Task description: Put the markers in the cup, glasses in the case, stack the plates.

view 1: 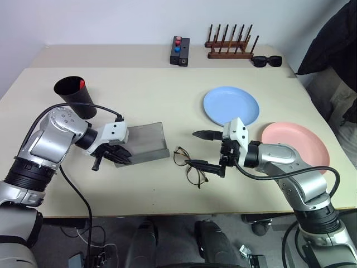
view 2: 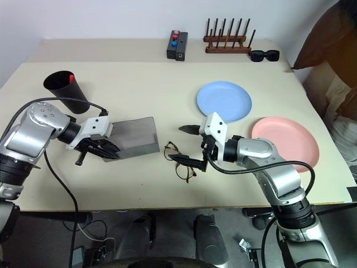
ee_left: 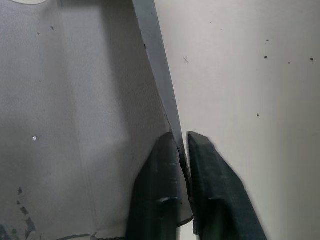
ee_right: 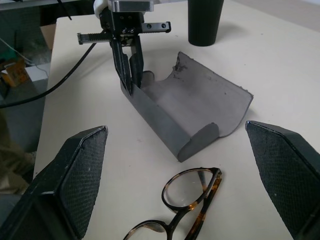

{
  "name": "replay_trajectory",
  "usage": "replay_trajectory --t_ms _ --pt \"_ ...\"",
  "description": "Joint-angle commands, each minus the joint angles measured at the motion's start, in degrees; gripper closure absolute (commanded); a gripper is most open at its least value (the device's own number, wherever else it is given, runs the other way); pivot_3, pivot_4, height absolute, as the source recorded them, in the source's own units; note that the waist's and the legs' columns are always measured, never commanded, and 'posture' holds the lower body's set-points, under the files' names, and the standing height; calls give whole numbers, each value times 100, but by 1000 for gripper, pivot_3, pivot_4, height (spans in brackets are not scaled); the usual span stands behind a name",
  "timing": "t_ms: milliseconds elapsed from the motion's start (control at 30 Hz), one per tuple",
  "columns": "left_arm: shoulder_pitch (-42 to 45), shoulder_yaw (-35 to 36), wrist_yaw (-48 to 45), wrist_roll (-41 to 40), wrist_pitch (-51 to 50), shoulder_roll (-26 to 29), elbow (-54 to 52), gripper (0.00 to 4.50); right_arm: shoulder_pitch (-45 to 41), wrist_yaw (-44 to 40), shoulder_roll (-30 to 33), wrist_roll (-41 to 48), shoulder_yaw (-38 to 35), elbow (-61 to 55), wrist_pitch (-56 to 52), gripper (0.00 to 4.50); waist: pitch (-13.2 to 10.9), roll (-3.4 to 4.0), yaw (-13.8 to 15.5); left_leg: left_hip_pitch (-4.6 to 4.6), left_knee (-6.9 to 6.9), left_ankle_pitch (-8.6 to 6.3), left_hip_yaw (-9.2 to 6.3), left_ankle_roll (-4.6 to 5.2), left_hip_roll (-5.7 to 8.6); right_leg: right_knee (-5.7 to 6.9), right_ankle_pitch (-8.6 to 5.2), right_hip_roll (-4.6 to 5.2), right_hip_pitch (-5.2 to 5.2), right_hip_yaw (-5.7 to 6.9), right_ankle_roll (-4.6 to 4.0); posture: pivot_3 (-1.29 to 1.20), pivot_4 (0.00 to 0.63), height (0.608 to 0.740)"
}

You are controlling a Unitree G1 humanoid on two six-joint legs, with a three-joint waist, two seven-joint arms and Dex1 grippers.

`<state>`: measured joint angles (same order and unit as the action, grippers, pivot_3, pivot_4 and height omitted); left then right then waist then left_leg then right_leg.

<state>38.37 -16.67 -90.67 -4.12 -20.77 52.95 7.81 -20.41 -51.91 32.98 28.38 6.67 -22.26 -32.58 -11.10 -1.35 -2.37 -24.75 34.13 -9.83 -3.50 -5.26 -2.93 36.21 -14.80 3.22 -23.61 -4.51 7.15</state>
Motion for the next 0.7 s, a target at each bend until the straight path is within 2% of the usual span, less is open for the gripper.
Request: replay_trajectory --t_ms 33,100,200,300,467,700 --pt "108 346 246 -175 68 -53 -37 2071 -135 37 61 45 41 -124 -200 0 0 0 0 0 0 0 0 0 0 0 0 0 0 0 0 0 150 740" --pt "142 588 355 -436 -292 -88 -124 1139 -184 128 150 -130 130 -83 -348 0 0 0 -2 0 0 0 0 0 0 0 0 0 0 0 0 0 150 740" --pt "-24 1157 636 -918 -664 -98 -400 1139 -242 330 314 -378 304 -52 -702 0 0 0 -7 0 1 0 0 0 0 1 0 0 -1 0 0 0 150 740" --pt "-529 1820 1043 -1328 -610 -187 -802 1139 -361 704 248 -370 350 -90 -1375 0 1 2 -32 0 0 0 0 1 0 2 0 0 -2 -1 1 0 150 740" --pt "-2092 2940 1685 -1947 -523 -528 -1690 1139 -654 1222 -23 -289 344 -162 -2264 0 1 3 -39 6 -2 -3 2 4 -4 13 1 -1 -6 -1 2 0 150 740" --pt "-3914 3675 2450 -2515 -366 -1110 -3050 1139 -814 1606 -157 -221 507 -399 -3142 0 3 -4 29 4 6 -3 4 4 -2 -1 1 5 2 -1 -8 0 150 740"
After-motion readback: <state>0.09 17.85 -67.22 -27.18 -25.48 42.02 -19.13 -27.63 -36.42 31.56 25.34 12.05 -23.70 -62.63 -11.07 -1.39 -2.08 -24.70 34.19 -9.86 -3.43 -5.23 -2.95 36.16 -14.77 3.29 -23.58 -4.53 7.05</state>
